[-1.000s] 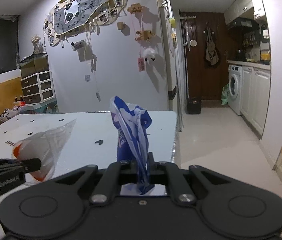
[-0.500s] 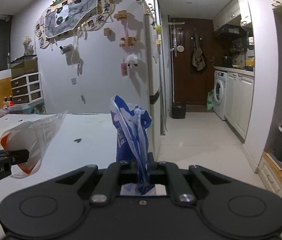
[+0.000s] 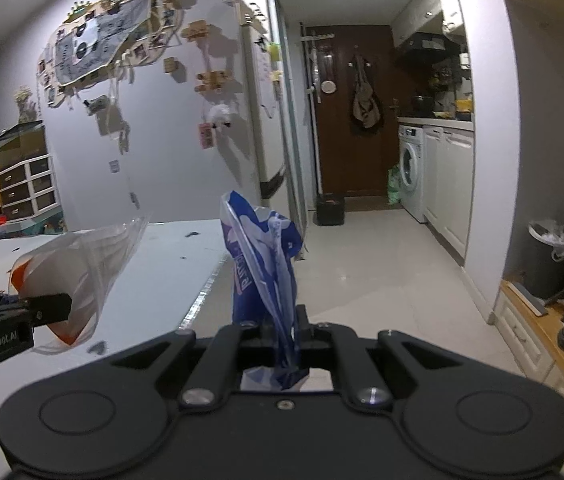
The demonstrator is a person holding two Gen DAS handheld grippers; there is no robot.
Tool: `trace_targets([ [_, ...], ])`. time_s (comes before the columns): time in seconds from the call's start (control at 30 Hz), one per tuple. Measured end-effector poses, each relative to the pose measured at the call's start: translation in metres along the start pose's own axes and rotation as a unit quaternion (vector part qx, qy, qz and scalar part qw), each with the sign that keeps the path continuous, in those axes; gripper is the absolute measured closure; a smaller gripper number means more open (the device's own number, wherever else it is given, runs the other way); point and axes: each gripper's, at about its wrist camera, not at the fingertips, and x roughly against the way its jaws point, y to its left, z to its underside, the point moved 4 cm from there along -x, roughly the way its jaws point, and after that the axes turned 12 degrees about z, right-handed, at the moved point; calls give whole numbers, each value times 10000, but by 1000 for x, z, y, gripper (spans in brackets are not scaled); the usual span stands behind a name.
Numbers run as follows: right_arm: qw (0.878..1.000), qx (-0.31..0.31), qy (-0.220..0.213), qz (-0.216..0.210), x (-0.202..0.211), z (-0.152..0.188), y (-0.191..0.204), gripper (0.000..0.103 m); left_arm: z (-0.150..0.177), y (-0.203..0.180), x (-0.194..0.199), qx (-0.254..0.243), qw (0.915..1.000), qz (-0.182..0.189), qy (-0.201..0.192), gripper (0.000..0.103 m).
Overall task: Collect trash
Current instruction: 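Carry the clear bag and blue wrapper in both tools over the yellow wastebasket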
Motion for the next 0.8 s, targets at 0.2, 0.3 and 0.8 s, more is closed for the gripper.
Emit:
trace_targets([
  [0.2,9997,-122,93,207,-7,10,-45,96,8,-43,-27,-158,9993,277,202,95],
  [0.3,9991,-188,174,326,-12,18,-68,96,15,-64,-43,-223,9983,426,344,96],
  [0.8,9903,-405,1078,772,-75,89,-143,96,75,-111,-145,-119,9867,786,1415,95],
])
